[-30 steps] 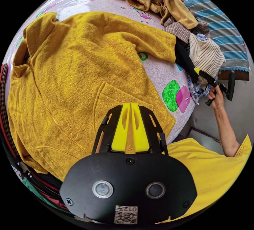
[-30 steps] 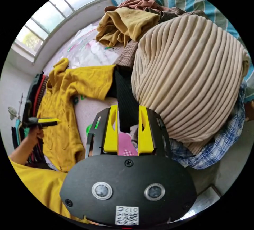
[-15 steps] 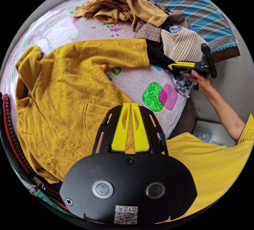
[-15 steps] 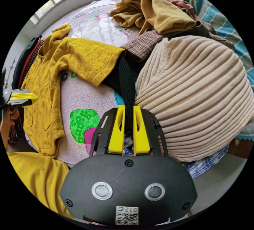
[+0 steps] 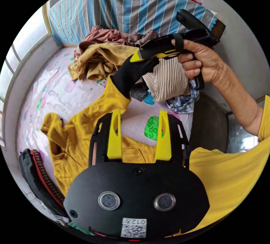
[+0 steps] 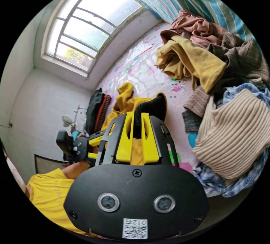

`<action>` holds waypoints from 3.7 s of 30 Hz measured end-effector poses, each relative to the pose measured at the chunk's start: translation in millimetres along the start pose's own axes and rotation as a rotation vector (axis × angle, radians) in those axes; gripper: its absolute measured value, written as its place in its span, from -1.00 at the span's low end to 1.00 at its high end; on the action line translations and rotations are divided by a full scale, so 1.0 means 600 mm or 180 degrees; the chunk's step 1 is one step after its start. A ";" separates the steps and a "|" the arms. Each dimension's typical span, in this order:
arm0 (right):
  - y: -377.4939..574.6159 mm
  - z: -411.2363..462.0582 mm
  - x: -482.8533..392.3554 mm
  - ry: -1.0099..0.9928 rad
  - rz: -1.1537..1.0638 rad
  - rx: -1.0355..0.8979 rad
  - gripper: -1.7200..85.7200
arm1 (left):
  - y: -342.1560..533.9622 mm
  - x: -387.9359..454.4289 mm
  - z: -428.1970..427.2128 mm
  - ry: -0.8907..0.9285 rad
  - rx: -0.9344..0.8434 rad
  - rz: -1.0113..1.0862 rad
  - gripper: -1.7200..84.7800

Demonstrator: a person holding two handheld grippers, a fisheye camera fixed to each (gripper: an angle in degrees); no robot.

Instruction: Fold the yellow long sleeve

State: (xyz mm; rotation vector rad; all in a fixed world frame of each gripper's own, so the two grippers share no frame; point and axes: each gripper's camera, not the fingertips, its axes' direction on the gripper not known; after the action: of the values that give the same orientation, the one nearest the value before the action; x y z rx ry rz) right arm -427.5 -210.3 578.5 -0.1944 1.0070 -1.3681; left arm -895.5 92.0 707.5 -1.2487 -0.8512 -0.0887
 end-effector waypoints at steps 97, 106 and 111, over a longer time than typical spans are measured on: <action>-0.185 1.018 -0.189 0.1617 -0.1222 -0.0242 -0.96 | 0.740 -0.781 -0.220 0.0058 0.0678 -0.3771 -0.95; -0.318 1.086 -0.077 0.1003 -0.0139 -0.1184 -0.96 | 0.756 -0.830 -0.135 0.0188 0.0018 -0.4097 -0.96; -0.282 1.004 -0.115 0.0745 -0.0681 -0.1044 -0.95 | 0.740 -0.779 -0.198 0.0038 0.0304 -0.4057 -0.95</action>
State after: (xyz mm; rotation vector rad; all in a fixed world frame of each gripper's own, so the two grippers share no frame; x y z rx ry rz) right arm -126.3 -449.1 1076.9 -0.4033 1.4402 -1.4338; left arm -940.8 -29.0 64.7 -0.4483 -1.5021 -1.0504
